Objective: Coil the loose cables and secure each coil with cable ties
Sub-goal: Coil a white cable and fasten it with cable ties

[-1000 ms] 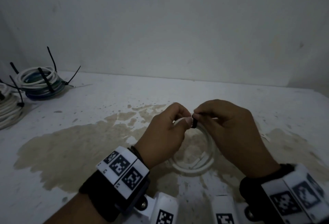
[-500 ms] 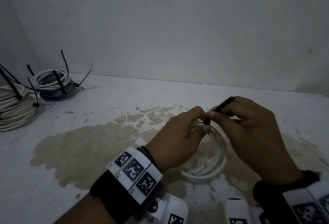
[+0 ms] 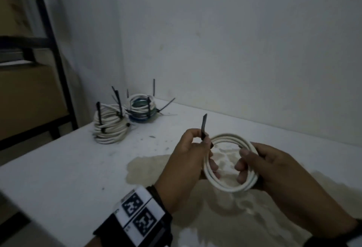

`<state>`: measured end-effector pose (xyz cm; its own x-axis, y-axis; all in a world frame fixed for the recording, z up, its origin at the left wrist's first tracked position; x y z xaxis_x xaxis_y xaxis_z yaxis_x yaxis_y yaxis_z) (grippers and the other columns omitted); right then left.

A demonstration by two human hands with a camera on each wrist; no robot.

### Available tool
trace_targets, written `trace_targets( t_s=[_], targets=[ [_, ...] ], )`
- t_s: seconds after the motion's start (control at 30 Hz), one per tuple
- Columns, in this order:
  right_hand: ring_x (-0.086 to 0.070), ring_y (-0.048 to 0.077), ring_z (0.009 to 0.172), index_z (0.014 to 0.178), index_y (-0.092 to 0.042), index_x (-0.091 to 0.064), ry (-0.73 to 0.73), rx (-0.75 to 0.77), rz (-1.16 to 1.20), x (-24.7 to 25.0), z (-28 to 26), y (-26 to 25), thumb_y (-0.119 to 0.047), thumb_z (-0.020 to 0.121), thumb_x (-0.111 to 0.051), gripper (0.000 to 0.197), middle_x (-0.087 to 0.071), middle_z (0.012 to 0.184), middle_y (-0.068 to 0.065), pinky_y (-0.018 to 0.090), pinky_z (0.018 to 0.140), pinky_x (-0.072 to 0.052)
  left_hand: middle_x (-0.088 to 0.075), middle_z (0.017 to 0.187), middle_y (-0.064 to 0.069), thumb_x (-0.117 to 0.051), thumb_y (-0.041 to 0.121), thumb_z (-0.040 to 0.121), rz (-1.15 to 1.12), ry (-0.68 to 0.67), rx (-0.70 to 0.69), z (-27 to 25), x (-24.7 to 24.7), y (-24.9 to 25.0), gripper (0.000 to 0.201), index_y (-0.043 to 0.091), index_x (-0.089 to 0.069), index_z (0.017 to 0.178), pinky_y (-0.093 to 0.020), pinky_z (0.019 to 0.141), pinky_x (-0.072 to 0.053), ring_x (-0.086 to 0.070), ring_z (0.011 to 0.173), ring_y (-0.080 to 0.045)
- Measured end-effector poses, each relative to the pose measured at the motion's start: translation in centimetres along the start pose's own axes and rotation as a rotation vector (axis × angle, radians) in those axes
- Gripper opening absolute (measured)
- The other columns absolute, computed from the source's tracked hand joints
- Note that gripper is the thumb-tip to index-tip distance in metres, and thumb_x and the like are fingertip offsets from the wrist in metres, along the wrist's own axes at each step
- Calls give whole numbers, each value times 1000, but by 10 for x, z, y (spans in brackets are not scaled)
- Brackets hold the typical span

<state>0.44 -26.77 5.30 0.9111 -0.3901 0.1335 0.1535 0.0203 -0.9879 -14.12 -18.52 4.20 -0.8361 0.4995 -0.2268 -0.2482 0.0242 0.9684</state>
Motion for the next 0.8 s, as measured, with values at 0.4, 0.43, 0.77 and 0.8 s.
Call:
trace_targets(
  t_s=[0.4,0.43,0.77,0.8],
  targets=[
    [-59,17,53,86,-1,-67,-416,-21,61,-152,90,-57,-28,92,-54,30,-67,69,12,26,49,-50,-66,88,-16,-55,6,88,93,175,-108,5,180,72,22,1,-68,105,-33,68,-58,-61,73,-24],
    [-61,19,57,88,-4,-68,-434,-28,99,-164,97,-60,-32,93,-52,33,-68,73,12,29,50,-52,-66,90,-18,-55,7,88,81,207,-122,10,192,78,23,0,-67,107,-33,68,-58,-62,74,-24],
    [-67,18,81,107,10,-59,-168,257,-338,-241,167,-51,-1,87,-55,23,-62,98,16,36,74,-57,-67,73,-1,-51,6,95,-91,485,-201,82,292,117,13,6,-65,94,-19,61,-56,-62,65,-9],
    [-64,24,97,118,2,-58,-195,264,-380,-248,172,-50,-5,87,-58,32,-61,108,11,43,85,-54,-68,70,1,-51,6,95,-85,492,-188,89,297,114,13,6,-64,93,-20,60,-56,-62,63,-9]
  ],
)
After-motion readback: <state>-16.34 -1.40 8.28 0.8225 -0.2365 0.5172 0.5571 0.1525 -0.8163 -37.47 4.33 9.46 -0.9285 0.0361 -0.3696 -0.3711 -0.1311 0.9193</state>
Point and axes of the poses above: each hand's wrist, its own z-axis towards the middle knuckle, its own x-axis out of the back of the hand, y = z × x, the point moved 1 cm from there along z, towards the middle knuckle
